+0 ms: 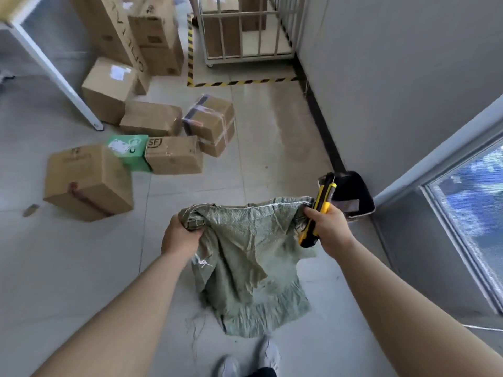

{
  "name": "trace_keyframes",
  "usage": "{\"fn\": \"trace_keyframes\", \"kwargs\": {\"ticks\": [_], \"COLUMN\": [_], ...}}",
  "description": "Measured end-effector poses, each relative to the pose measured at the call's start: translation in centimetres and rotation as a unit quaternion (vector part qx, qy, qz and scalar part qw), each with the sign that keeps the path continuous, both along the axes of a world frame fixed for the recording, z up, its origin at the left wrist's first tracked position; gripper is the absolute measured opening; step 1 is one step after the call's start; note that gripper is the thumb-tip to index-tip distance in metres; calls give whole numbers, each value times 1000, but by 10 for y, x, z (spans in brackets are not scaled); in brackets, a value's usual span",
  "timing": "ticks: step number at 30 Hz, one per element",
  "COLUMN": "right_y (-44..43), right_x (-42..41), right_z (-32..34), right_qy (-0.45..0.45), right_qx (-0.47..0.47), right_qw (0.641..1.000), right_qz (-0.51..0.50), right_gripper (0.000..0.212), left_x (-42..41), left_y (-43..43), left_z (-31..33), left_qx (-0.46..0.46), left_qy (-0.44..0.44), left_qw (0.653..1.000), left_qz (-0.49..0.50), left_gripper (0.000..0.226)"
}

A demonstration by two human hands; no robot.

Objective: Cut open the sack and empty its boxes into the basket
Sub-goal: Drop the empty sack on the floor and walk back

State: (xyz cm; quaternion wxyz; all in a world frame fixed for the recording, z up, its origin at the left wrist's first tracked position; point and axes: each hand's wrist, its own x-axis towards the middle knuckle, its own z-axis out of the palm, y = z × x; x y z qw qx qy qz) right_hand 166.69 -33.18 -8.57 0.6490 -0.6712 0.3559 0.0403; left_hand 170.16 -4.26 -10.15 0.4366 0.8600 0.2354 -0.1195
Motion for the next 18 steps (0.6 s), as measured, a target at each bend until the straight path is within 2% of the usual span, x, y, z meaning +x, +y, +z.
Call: {"fn": "trace_keyframes", "kwargs": {"ticks": [2, 4, 8, 12, 15, 17, 18], "right_y": [-6, -9, -11, -9, -7, -5, -4], "right_x": [0, -1, -5, -15, -24, -30, -34], "right_z": [-43, -85, -177, -269, -336, -380, -403], "right_qy": [27, 56, 118, 154, 185, 191, 198], "right_qx": [-2, 1, -1, 5, 3, 7, 9], "right_qw": [1000, 998, 993, 988, 983, 981, 980], "right_qz": [11, 14, 15, 12, 7, 22, 26], "right_gripper": [12, 12, 23, 12, 17, 7, 12], "left_x": [1, 4, 3, -2, -11, -19, -23], "left_y": [-7, -15, -24, -22, -20, -17, -15], "left_z": [-40, -83, -178, -280, -354, -409, -439], "left_qx": [19, -14, -91, -117, -130, -126, -112], "left_qy": [16, 36, 95, 145, 167, 179, 185], "left_qw": [1000, 999, 990, 982, 977, 975, 976], "left_qz": [-9, 8, 40, 34, 31, 30, 30], "left_gripper": [31, 21, 25, 27, 20, 24, 25]}}
